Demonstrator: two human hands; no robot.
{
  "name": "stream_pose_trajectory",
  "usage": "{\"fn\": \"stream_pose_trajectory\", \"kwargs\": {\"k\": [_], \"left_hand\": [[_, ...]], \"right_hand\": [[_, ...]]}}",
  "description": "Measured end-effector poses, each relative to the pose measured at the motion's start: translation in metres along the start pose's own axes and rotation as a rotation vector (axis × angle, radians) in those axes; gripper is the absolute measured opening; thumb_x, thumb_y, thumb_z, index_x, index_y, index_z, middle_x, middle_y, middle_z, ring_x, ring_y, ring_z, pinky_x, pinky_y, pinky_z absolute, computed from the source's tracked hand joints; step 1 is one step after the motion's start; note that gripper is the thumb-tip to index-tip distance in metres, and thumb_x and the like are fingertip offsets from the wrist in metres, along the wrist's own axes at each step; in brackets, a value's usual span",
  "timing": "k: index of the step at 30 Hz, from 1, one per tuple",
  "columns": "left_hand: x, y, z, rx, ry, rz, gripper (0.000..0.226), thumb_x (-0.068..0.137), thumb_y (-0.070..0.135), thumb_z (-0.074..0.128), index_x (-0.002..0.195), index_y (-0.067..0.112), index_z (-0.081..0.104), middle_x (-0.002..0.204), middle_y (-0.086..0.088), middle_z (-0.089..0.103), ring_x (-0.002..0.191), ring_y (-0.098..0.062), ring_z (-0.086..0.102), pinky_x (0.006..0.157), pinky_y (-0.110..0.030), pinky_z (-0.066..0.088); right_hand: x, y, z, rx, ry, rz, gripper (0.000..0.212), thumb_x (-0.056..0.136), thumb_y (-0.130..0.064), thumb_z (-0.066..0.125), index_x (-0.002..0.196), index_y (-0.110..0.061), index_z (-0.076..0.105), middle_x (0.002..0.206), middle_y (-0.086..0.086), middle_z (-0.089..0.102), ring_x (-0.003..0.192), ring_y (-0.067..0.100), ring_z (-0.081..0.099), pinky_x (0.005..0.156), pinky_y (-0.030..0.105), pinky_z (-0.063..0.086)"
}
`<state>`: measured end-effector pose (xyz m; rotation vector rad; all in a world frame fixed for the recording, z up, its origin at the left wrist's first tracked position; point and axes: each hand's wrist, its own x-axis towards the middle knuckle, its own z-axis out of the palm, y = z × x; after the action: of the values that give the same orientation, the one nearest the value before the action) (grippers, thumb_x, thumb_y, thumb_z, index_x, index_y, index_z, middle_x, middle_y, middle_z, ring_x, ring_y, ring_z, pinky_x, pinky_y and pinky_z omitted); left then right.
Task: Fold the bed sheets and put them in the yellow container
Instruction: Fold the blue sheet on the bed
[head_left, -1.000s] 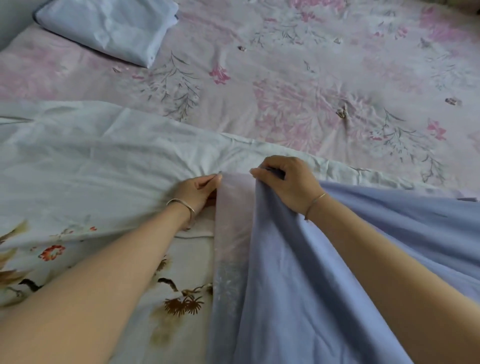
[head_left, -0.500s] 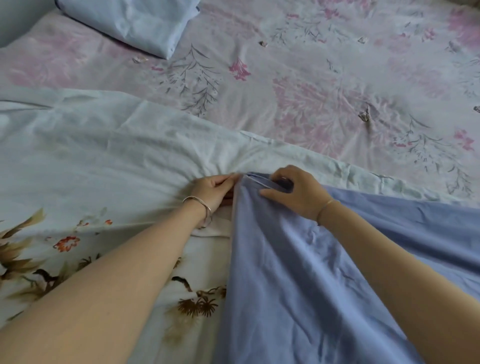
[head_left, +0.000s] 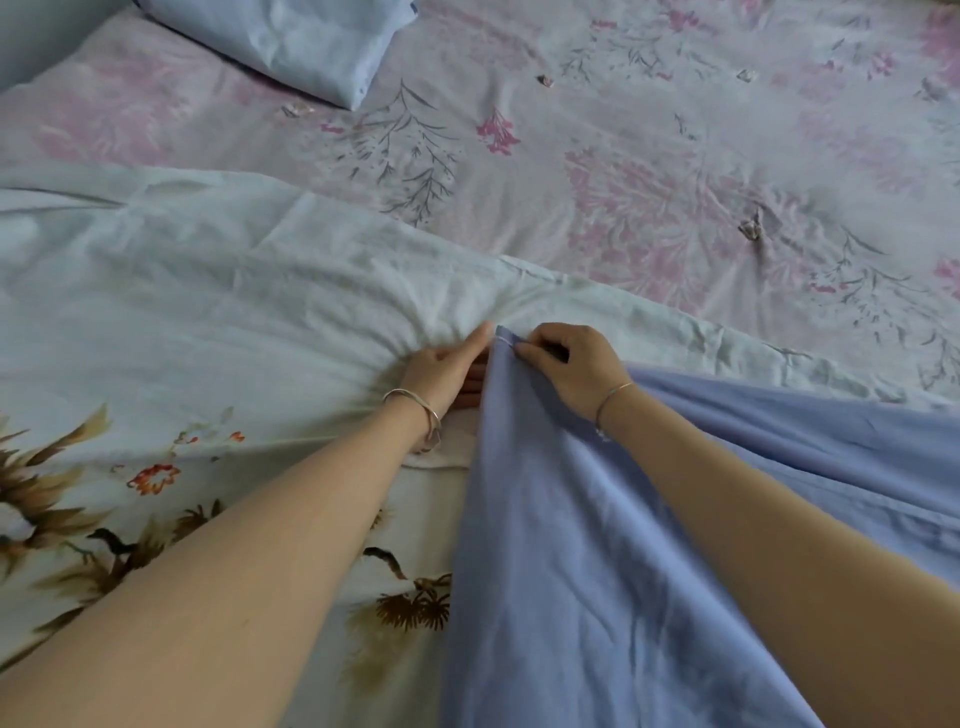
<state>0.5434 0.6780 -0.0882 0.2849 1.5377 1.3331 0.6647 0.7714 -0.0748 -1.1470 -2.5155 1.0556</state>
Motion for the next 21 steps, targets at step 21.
{"fn": "stream_pose_trajectory", "kwargs": {"k": [21], "left_hand": [[0.003, -0.012, 0.002, 0.103, 0.008, 0.118, 0.009, 0.084, 0.024, 0.068, 0.084, 0.015, 0.07, 0.057, 0.015, 0.068, 0.056, 0.007, 0.06, 0.058, -0.006, 0.048]], "right_hand": [[-0.07, 0.059, -0.088, -0.144, 0.03, -0.021, 0.036, 0.062, -0.059, 0.07, 0.087, -0.04, 0.054, 0.097, -0.015, 0.046, 0.091, 0.015, 0.046, 0.085, 0.022, 0.035]]}}
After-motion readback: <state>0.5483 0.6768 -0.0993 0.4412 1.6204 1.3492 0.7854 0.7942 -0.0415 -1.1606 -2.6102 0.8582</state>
